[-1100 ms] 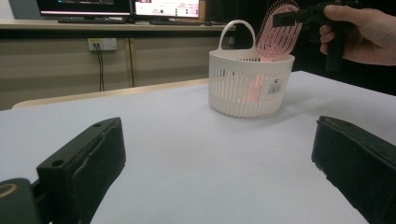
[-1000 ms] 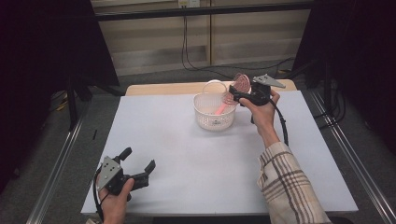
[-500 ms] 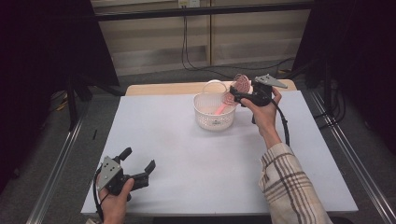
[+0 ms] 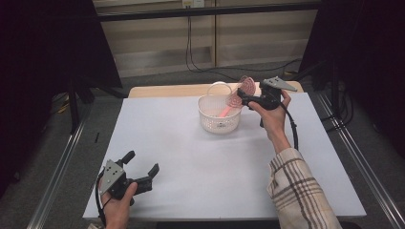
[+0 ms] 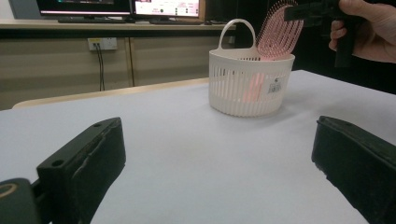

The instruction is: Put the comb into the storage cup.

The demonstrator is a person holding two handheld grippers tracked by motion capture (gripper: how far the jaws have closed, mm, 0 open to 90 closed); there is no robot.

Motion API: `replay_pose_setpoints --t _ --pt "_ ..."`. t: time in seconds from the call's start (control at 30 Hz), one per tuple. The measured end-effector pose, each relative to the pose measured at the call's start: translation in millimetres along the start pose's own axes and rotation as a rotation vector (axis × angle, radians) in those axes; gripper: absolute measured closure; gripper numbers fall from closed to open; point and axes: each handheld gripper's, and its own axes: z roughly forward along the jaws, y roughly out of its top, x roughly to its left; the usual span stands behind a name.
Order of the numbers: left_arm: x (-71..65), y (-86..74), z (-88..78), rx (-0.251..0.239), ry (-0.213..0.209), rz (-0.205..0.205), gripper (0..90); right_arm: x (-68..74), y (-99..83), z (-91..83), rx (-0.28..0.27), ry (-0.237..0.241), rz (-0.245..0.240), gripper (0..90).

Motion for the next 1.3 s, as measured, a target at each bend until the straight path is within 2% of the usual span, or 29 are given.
replay_pose_setpoints --t 0.07,0.1,0.87,1.1,1.3 --pt "0.2 0.0 0.0 -0.001 0.001 -0.002 2.9 0.4 0.2 -1.4 0.001 0.007 -0.007 2.8" --pt "0.4 0.3 -0.5 -0.003 0.000 0.001 3.0 1.7 -0.8 -3.3 0.003 0.006 -0.024 2.7" --pt "1.8 0.1 0.3 0.006 0.019 0.001 3.0 -1.7 -2.5 -25.8 -0.024 0.009 -0.041 1.0" --pt "0.9 0.0 0.8 0.002 0.026 -0.004 3.0 2.0 -3.9 -33.5 -0.046 0.024 -0.048 0.2" --pt "2.0 -0.7 -1.1 0.003 0.036 -0.008 3.0 4.1 -2.9 -37.1 -0.042 0.025 -0.058 0.1"
